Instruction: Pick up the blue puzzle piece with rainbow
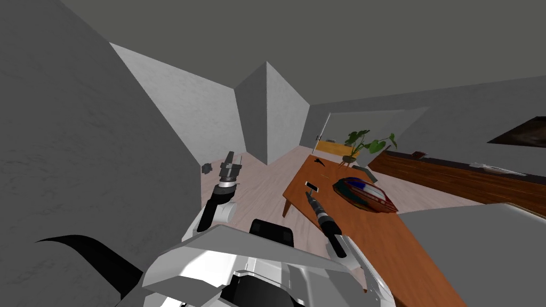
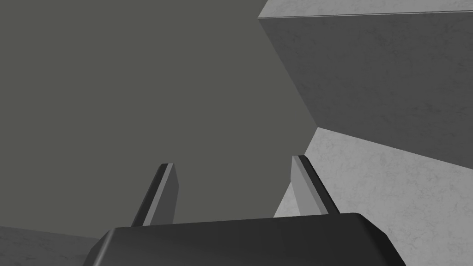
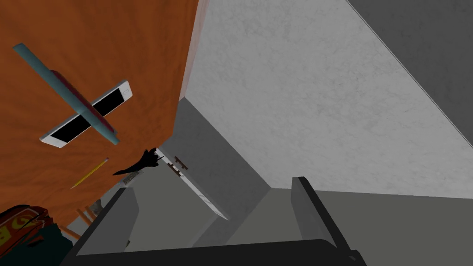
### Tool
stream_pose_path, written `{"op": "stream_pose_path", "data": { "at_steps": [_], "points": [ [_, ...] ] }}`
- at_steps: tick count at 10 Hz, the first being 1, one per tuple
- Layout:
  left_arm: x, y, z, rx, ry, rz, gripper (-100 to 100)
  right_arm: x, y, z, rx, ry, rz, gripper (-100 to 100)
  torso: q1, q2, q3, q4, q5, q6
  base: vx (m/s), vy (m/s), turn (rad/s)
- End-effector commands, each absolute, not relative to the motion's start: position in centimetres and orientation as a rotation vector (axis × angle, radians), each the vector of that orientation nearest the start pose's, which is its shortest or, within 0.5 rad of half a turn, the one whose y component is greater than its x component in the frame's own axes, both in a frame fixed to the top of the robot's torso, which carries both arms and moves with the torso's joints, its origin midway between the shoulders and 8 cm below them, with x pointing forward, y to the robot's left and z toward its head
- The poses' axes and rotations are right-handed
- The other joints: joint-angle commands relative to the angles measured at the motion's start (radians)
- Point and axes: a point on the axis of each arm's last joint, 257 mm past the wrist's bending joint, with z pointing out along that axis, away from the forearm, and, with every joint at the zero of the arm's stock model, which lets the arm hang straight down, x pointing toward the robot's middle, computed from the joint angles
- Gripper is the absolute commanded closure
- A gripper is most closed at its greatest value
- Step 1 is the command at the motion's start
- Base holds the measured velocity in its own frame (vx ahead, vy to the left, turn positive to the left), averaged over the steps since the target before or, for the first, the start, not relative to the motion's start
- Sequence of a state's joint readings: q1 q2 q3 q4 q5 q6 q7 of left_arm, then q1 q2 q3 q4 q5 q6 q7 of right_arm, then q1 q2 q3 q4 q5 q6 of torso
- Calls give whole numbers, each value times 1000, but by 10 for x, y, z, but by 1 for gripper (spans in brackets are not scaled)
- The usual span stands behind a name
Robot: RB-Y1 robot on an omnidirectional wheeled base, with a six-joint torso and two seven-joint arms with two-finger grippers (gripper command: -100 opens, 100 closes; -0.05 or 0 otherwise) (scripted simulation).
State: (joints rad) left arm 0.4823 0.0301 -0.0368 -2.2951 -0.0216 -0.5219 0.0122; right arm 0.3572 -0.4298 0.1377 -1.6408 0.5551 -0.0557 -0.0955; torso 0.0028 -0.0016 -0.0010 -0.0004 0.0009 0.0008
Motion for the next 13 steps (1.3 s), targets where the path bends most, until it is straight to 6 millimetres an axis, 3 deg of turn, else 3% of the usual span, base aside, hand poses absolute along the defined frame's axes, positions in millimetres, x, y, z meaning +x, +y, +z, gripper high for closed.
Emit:
{"op": "stream_pose_path", "data": {
  "at_steps": [1, 2, 3, 4, 5, 8, 9, 11, 13],
  "points": [
    [340, 258, 40, -589, 611, -1357, 0, 396, -337, -378, 607, 1871, 465, -100, 0, 0, 0, 0, 0, 0, 40, 73, 116],
    [340, 258, 40, -589, 611, -1357, 0, 395, -338, -380, 609, 1875, 462, -100, 2, 0, 0, 0, 0, 0, 56, 72, 66],
    [340, 258, 40, -589, 611, -1357, 0, 384, -362, -400, 604, 1926, 375, -100, 1, -1, 0, 0, 0, 0, 89, 98, 129],
    [340, 258, 40, -589, 611, -1357, 0, 382, -364, -403, 609, 1933, 369, -100, 3, -3, -1, 0, 1, 0, 80, 93, 45],
    [340, 258, 40, -589, 611, -1357, 0, 374, -384, -414, 595, 1966, 293, -100, 3, -2, -1, 0, 1, 0, 102, 117, 78],
    [340, 258, 40, -589, 611, -1357, 0, 366, -391, -425, 610, 1987, 273, -100, 0, 0, 0, 0, 0, 0, 37, 44, 18],
    [340, 258, 40, -589, 611, -1357, 0, 352, -417, -440, 606, 2030, 184, -100, -2, 2, 1, 0, 0, 0, 49, 62, 95],
    [340, 258, 40, -589, 611, -1357, 0, 349, -419, -444, 612, 2038, 176, -100, 2, -1, 0, 0, 0, 0, 53, 64, 26],
    [340, 258, 40, -589, 611, -1357, 0, 309, -479, -473, 616, 2125, -18, -100, 3, -3, -2, 0, 0, 0, 133, 130, 122]
  ]
}}
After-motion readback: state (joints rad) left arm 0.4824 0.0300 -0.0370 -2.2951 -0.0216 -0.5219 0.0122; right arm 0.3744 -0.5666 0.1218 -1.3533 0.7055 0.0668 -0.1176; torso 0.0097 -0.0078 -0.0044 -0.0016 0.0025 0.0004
